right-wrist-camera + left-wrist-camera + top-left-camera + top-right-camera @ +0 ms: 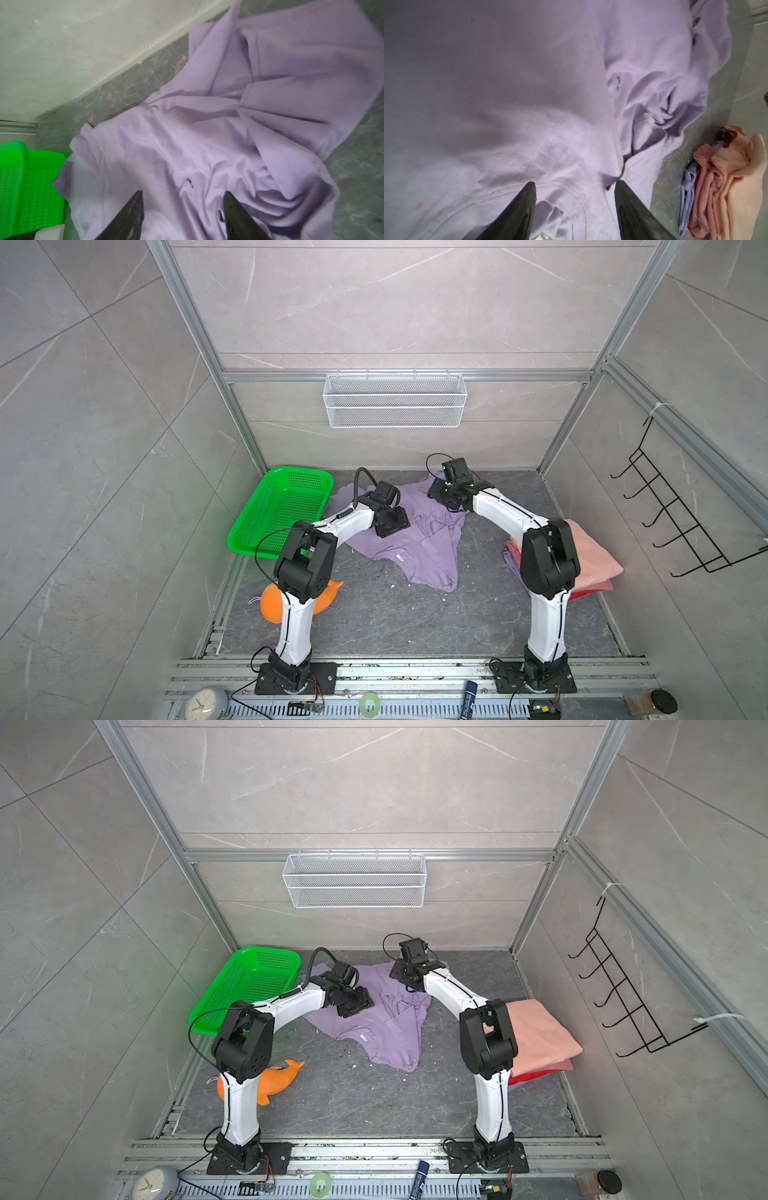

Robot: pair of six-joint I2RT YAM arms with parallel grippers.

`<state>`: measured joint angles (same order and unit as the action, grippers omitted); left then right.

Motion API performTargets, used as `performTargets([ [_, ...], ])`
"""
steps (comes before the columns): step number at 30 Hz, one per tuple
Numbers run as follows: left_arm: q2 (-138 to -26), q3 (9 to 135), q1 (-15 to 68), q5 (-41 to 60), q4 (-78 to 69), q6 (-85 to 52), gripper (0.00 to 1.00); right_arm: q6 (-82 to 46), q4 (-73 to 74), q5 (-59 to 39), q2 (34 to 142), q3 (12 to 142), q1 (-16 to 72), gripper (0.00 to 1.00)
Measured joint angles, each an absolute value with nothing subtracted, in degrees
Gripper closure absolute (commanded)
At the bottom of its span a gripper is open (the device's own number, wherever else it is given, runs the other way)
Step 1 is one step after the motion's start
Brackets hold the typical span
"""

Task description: Fold and stack the t-shirts

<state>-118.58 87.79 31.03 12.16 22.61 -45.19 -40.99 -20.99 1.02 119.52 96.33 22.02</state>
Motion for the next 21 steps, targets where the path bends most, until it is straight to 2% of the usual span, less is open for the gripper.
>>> performTargets([
  [7, -118.7, 83.2, 30.7, 12.1, 19.9, -48.8, 0.37, -41.8, -19.3, -1.7, 121.8, 91.1, 22.2, 0.42],
  [11, -118.5, 81.4, 29.8, 12.3, 17.8, -49.9, 0.37, -43.2, -16.3, -2.9, 121.3, 84.0, 22.3, 0.42],
  [21, -117.7, 79.6, 20.9, 14.0, 15.8, -49.5, 0.38, -48.4, -13.0, -6.5, 112.6, 71.0, 27.8, 0.44],
])
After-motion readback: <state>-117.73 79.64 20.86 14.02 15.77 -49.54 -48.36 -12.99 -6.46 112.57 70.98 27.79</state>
